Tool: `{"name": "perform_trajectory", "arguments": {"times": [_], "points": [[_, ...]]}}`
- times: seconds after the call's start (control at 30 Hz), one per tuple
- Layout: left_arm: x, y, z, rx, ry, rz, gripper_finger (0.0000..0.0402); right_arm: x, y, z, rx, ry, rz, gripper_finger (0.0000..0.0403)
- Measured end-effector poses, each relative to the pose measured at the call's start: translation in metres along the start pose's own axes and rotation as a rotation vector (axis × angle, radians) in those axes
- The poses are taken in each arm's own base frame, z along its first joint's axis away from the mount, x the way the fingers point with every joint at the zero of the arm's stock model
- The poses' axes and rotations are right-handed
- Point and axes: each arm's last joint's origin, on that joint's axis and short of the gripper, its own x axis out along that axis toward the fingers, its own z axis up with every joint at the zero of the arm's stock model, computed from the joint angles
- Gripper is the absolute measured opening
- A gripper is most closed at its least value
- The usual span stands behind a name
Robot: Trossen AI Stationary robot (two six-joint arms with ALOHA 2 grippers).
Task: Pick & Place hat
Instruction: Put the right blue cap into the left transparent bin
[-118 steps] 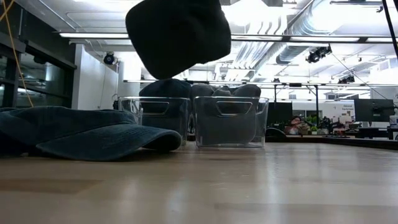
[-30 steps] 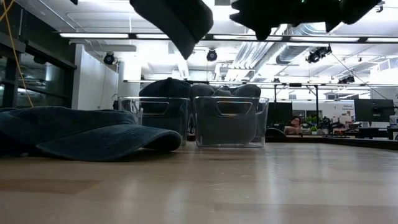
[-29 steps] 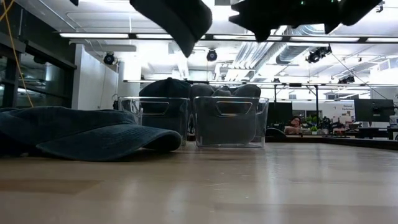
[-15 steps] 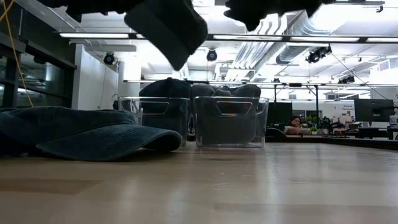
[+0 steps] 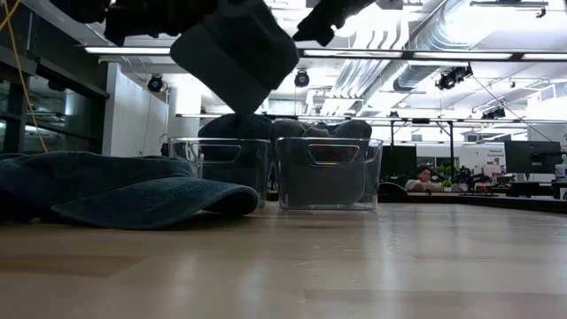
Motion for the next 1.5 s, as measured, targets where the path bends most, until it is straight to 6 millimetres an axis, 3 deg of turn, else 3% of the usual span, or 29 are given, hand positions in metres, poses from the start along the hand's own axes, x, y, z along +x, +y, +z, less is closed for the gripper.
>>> {"name": "perform_trajectory", "arguments": {"times": [0.17, 0.43, 0.63, 1.03, 1.5], "points": [[-0.007, 0.008, -0.006, -0.009, 0.01, -0.007, 0.001, 0.011, -0.012, 0.01, 0.01, 0.073, 0.042, 0.0186], [-0.015, 0.014, -0.01, -0.022, 0.013, -0.013, 0.001, 0.014, -0.025, 0.02, 0.011, 0.024, 0.098, 0.0186], [-0.014, 0.014, -0.01, -0.014, 0.015, -0.011, 0.001, 0.018, -0.03, 0.016, 0.022, 0.024, 0.103, 0.0191], [-0.008, 0.022, -0.023, -0.042, 0.039, -0.017, 0.001, 0.036, -0.039, 0.007, 0.024, -0.019, 0.067, 0.0249], [-0.008, 0.023, -0.023, -0.026, 0.042, -0.007, 0.001, 0.058, -0.034, -0.005, 0.064, -0.059, 0.193, 0.025]]}}
